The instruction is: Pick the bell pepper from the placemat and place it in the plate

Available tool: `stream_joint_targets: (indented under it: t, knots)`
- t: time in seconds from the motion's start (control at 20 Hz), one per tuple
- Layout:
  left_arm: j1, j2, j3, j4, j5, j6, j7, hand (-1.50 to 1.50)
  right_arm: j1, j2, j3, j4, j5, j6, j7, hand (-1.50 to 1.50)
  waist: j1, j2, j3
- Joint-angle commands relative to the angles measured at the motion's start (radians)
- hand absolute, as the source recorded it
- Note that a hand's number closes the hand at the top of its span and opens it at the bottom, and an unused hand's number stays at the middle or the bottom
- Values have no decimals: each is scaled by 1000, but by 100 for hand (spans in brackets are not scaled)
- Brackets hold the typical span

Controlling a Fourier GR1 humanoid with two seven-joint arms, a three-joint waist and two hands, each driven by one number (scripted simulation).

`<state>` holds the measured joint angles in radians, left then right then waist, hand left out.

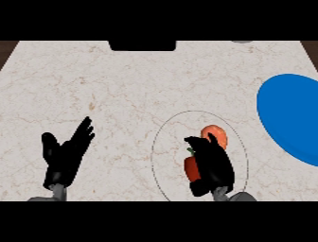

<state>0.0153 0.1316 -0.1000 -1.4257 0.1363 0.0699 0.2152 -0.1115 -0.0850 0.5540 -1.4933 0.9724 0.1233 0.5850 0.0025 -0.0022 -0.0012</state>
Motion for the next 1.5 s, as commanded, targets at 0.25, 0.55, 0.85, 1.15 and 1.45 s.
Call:
stream_joint_targets:
  t: [0.25, 0.55, 0.85, 1.15, 1.45]
  knots:
    - [3, -4, 31, -28, -6, -25, 33, 0, -64, 9, -42, 129, 81, 5, -121, 150, 0, 2, 1]
    - [31, -32, 6, 15, -28, -25, -50, 0, -183, 82, -199, 200, 119, -114, 120, 150, 19, 9, 1]
    - [-13, -23, -1, -5, -28, -32, -15, 0, -352, 85, -431, 232, 187, -308, 536, 150, 49, 21, 1]
    - [-25, -15, -11, 1, -29, -53, -11, 0, -604, 58, -493, 346, 511, -455, 702, 150, 90, 26, -3]
    - [-32, -37, -20, 4, -36, -31, 10, 0, -692, 48, -623, 382, 700, -591, 796, 150, 68, 26, 1]
